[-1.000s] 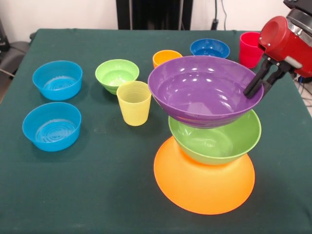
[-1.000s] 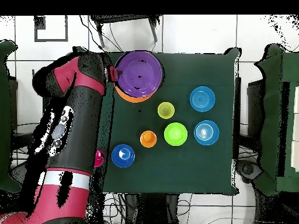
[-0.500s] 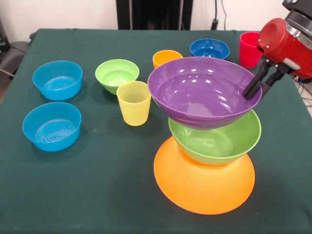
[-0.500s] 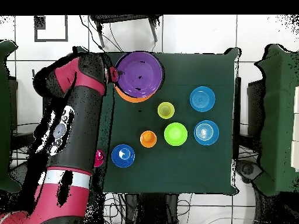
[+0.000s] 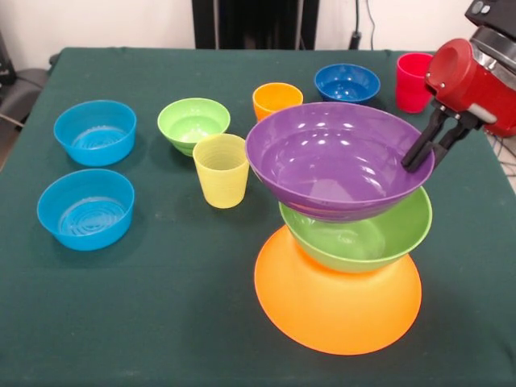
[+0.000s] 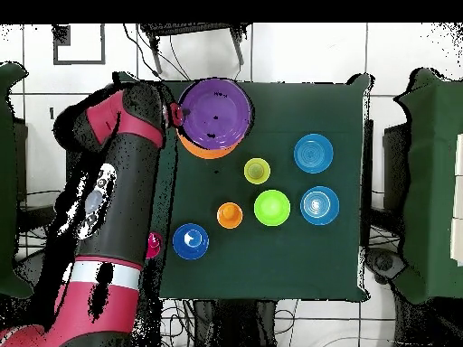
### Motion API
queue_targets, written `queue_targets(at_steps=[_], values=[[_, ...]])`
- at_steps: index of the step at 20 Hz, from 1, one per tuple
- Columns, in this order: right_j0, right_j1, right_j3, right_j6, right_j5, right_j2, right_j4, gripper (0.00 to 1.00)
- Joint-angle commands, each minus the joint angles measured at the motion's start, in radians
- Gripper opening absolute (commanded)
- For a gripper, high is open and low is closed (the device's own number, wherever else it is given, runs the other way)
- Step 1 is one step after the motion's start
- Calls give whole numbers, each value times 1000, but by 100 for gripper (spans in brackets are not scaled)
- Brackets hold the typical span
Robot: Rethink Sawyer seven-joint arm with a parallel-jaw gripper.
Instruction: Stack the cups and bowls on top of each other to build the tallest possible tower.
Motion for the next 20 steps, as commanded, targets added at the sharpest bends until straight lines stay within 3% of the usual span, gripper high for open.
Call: queue_targets(at_steps=[1, 20], values=[[-4, 43, 28, 20, -12, 117, -19, 0], [14, 90, -37, 66, 15, 106, 2, 0]])
